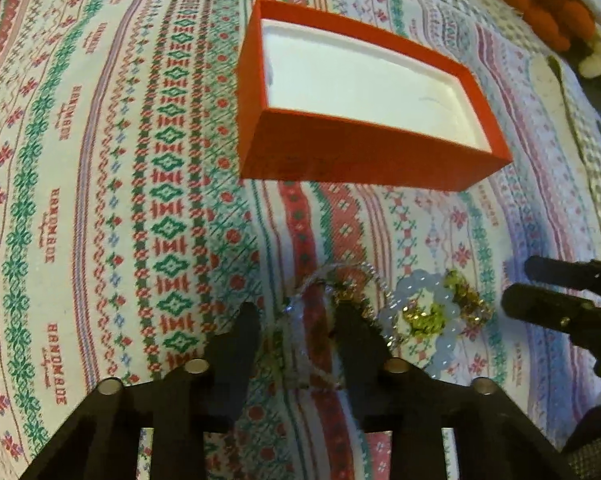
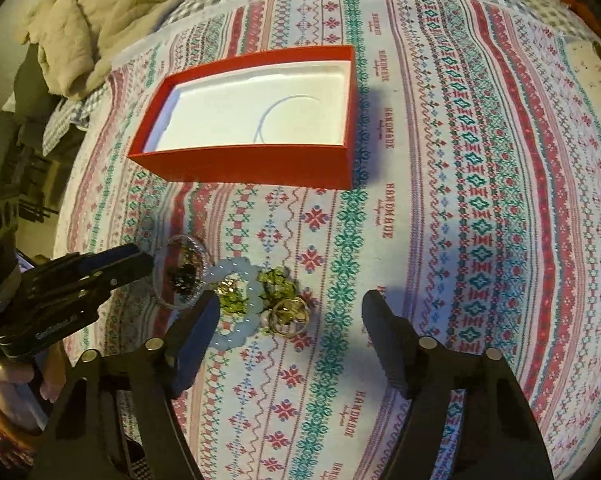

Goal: Organize jewelry
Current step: 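Close left tool on green-beaded bracelet while right tool closes on clear crystal bracelet, then carry both bracelets into the red box and open both tools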

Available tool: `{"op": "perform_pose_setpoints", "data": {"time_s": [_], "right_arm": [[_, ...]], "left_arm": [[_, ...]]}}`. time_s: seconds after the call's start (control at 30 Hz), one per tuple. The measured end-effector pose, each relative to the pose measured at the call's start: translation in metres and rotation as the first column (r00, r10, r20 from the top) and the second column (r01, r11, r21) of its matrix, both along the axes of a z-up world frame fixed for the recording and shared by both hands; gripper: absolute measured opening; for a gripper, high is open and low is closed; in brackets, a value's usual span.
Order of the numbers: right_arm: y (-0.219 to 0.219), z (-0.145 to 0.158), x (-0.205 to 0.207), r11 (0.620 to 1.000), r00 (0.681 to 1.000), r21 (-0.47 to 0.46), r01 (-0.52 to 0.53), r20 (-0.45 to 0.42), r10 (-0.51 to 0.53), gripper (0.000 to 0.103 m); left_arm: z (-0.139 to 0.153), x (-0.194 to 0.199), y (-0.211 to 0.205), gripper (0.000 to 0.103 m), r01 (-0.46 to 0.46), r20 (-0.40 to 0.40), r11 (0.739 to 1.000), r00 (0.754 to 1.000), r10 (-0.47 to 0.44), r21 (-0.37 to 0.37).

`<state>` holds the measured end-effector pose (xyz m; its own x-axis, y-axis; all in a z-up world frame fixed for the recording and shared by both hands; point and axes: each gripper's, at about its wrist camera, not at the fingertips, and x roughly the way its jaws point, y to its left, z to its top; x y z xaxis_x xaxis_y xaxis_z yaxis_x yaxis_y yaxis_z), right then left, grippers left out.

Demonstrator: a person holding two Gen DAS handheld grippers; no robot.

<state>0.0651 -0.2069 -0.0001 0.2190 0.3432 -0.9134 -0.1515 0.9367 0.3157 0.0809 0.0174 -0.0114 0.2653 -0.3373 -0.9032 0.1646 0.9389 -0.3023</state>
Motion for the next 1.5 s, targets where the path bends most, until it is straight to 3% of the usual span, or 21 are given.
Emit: {"op": "perform_pose_setpoints", "data": {"time_s": [0.2,0.43,0.73,0.97,1.17,1.27,1.3,1.4,1.5], "right_arm": [[0.006,0.001,0.002,0.998,1.0,0.049,-0.029,0.006,0.029,0.057],[0.022,0.002,0.006,0.995,0.998,0.078,-0.067,0.021,0.066,0.049],[0.054,-0.012,0.018,0.988,0.993,0.092,-0.12,0.002,0.12,0.031],[0.068,-0.024,0.025,0.987,0.989,0.056,-0.151,0.005,0.151,0.018],[0.08,-0.036,0.029,0.981,0.982,0.038,-0.188,0.014,0.188,0.017],[0.085,-0.038,0.029,0.979,0.979,0.008,-0.203,0.028,0.202,0.005],[0.084,-0.037,0.028,0.979,0.979,0.01,-0.202,0.028,0.202,0.004],[0.082,-0.029,0.026,0.978,0.978,0.015,-0.206,0.041,0.205,0.004],[0.08,-0.018,0.021,0.977,0.974,0.008,-0.215,0.071,0.214,0.004]], "left_arm": [[-0.001,0.005,0.001,0.018,0.009,-0.022,1.0,1.0,-0.009,0.001],[-0.011,0.004,0.009,0.018,0.026,-0.055,0.999,0.998,-0.023,0.037],[-0.024,-0.007,0.004,0.018,0.078,-0.062,0.995,0.995,-0.074,0.067],[-0.03,-0.021,0.011,0.018,0.101,-0.049,0.994,0.994,-0.098,0.053],[-0.03,-0.03,0.012,0.018,0.121,-0.025,0.99,0.993,-0.119,0.07],[-0.031,-0.035,0.008,0.018,0.125,-0.01,0.989,0.992,-0.124,0.083],[-0.03,-0.036,0.007,0.017,0.124,-0.005,0.988,0.992,-0.124,0.088],[-0.029,-0.039,0.004,0.0,0.114,0.002,0.987,0.993,-0.115,0.111],[-0.024,-0.038,0.008,0.0,0.091,0.001,0.992,0.996,-0.091,0.087]]}}
